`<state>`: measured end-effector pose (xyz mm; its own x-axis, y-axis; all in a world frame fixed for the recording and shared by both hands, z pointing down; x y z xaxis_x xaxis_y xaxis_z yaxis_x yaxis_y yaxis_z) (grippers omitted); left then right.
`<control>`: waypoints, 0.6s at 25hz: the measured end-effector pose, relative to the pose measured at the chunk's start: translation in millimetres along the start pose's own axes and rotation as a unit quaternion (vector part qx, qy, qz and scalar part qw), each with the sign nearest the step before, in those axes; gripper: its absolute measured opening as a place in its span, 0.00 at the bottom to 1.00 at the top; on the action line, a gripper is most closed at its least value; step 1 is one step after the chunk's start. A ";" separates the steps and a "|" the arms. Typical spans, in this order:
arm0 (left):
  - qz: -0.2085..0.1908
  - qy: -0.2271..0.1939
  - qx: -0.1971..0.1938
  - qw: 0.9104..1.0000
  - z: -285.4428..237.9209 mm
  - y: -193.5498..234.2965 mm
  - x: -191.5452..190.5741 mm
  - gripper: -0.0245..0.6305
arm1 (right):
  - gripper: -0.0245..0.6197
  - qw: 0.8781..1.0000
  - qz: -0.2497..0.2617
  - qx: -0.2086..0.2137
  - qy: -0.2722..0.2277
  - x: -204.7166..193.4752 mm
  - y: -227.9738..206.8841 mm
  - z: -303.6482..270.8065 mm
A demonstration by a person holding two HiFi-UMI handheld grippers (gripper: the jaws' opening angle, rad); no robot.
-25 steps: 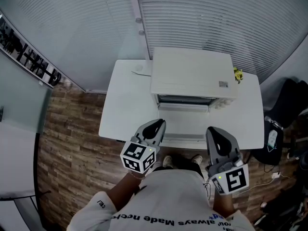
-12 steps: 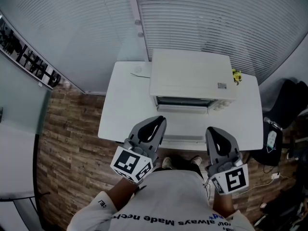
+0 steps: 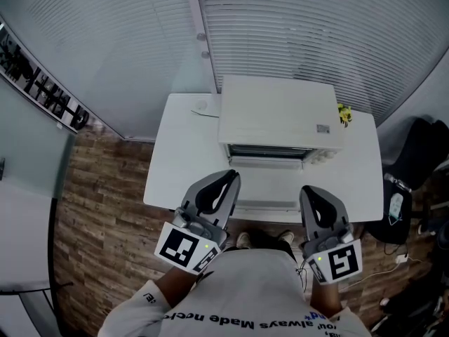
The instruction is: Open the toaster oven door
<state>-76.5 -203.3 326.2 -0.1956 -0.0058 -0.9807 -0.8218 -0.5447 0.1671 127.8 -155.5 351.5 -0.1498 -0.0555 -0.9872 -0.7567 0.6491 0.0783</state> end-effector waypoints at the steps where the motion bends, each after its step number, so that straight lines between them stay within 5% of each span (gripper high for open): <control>1: -0.001 -0.002 0.000 1.000 0.1 0.1 1.3 0.10 | 0.05 1.000 0.001 0.000 0.000 0.7 -0.1 -0.3; 15: 0.002 0.003 0.001 1.000 -1.9 3.5 -0.1 0.10 | 0.05 1.000 0.008 -0.003 0.006 1.7 -2.0 -3.9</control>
<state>-78.4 -206.8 326.7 -0.1948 -0.0133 -0.9807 -0.8224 -0.5428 0.1707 126.5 -159.9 350.2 -0.1690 -0.0551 -0.9841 -0.7584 0.6449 0.0941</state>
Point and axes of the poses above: the fingertips, and each gripper's own axes: z backward along the fingers, y to its left, x out of its top, the point moved 6 cm from there along z, backward along the fingers, and after that the axes turned 10 degrees about x, right-handed, at the moved point
